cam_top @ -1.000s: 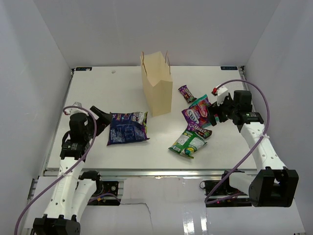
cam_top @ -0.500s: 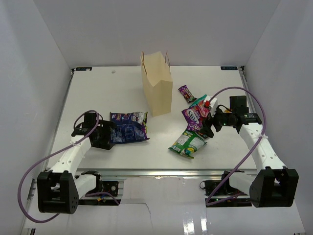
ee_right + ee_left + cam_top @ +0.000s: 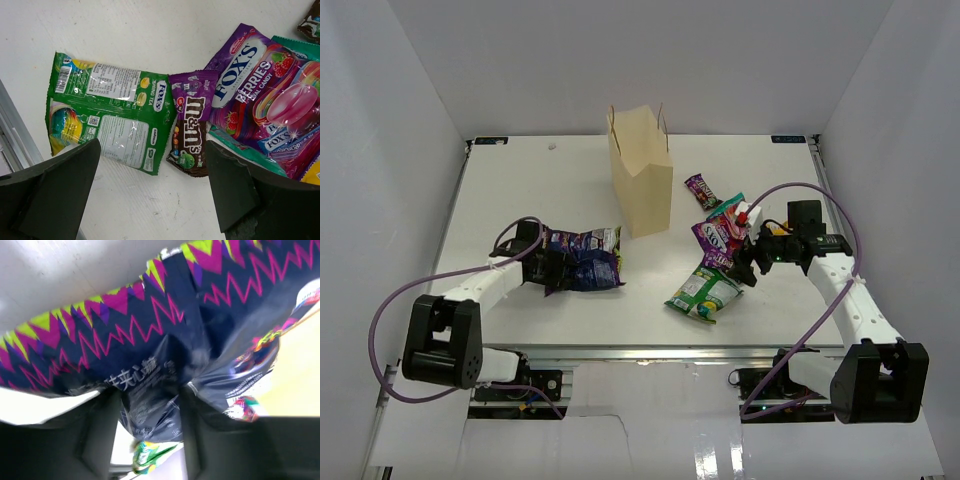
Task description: Place the snacks into the paper bag
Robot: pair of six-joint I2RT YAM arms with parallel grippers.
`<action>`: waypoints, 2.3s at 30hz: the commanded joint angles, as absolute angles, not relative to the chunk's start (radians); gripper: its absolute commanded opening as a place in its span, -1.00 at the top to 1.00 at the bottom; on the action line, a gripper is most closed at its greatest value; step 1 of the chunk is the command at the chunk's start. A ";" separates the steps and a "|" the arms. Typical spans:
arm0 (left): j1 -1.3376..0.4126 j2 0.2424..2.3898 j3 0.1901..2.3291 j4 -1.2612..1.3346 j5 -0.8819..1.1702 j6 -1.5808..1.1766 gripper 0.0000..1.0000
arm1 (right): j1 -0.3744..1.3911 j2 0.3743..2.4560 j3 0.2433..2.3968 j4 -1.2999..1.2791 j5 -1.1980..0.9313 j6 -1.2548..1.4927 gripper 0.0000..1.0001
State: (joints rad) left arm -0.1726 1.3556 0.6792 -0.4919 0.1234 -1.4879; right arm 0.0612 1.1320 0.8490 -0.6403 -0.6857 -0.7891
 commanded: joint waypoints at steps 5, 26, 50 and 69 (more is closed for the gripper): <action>-0.183 1.234 0.554 -0.416 0.075 -1.392 0.56 | 0.060 1.126 0.822 -0.634 -0.726 -0.818 -0.80; -0.184 0.986 1.104 -0.232 0.278 -0.500 1.00 | 0.060 1.177 0.887 -0.624 -0.739 -0.819 -0.81; -0.268 1.518 2.026 -0.071 0.420 -0.514 1.00 | 0.060 1.195 0.884 -0.612 -0.729 -0.807 -0.80; -0.360 1.637 2.106 -0.201 0.245 -0.304 1.00 | 0.060 1.226 0.887 -0.604 -0.732 -0.804 -0.82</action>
